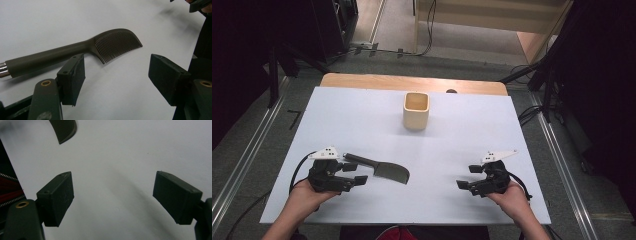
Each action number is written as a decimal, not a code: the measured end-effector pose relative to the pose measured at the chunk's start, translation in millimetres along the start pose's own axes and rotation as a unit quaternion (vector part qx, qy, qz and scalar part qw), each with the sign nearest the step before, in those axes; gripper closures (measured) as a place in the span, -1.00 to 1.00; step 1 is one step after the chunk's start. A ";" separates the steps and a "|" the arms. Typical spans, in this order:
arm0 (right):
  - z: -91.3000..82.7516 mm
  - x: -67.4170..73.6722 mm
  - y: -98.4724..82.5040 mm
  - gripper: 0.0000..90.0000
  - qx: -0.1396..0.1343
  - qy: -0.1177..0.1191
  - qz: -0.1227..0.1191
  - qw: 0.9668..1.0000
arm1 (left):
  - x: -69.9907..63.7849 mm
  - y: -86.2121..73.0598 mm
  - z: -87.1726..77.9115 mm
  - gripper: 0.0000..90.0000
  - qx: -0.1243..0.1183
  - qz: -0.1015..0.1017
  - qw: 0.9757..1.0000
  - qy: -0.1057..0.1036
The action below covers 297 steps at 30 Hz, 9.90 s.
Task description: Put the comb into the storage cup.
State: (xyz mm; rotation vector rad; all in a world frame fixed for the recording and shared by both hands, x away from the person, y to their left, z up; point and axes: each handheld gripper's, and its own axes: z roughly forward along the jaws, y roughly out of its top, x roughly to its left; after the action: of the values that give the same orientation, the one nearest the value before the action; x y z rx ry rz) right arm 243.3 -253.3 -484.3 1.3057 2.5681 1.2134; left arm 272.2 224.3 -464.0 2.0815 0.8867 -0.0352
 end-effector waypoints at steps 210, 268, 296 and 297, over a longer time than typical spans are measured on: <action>4.0 -1.1 7.8 -0.59 -0.002 0.001 -0.005 1.000 | 70.2 28.4 30.3 1.00 0.129 -0.036 0.990 0.038; 4.3 -2.0 7.9 -0.58 -0.001 -0.001 -0.004 1.000 | 19.5 12.2 2.3 -0.14 0.006 -0.024 1.000 -0.014; -6.9 2.7 -2.8 -0.58 -0.019 -0.015 0.006 1.000 | 2.6 5.4 7.0 -0.44 0.001 -0.012 1.000 -0.025; -6.7 2.5 -3.2 -0.58 -0.018 -0.015 0.006 1.000 | 1.8 6.1 7.0 -0.44 0.000 -0.011 1.000 -0.026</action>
State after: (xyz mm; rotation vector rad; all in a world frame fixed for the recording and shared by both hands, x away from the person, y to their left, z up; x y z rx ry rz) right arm 237.2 -256.9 -481.0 1.3236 2.5104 1.2267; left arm 279.2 218.0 -464.8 2.0609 0.8778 -0.1014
